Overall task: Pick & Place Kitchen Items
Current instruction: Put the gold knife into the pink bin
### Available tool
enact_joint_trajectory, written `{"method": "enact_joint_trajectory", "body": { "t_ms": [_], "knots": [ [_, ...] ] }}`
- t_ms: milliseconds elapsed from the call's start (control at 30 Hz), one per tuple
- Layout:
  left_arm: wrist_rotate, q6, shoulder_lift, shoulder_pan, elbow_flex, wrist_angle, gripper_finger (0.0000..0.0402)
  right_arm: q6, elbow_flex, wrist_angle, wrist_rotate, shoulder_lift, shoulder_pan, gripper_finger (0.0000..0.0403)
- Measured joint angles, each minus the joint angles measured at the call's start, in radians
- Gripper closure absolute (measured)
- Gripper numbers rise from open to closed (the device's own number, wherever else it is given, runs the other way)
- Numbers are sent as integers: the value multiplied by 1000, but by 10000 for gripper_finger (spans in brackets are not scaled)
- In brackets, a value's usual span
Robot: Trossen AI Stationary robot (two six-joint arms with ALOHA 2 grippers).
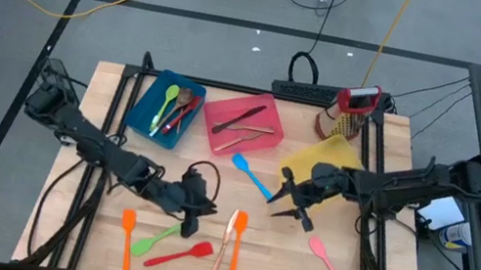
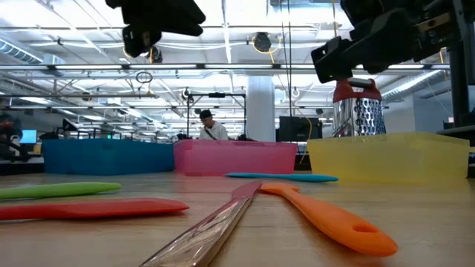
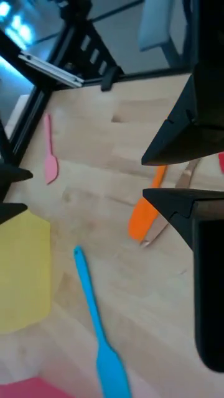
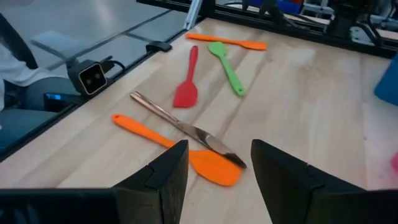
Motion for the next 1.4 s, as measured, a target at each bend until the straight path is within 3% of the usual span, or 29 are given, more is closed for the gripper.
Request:
{"method": "enact_joint_trajectory", "body": {
  "t_ms": [267,533,700,900,1000,1400],
  "knots": [
    [-63,-216,123,-81,0,59,330,-16,0,9,3,7,14,234],
    [29,-399,259,-94,26,68,330,-22,0,12,3,7,14,234],
    [33,-350,370,-102,164,-5,330,-76,0,15,3,7,14,234],
    [32,-341,515,-94,413,-324,330,-133,0,23,3,6,14,234],
    [32,-326,547,-92,499,-390,330,-159,0,29,3,6,14,234],
    [87,-342,587,-71,544,-403,329,-228,0,61,2,6,14,234]
  ]
}}
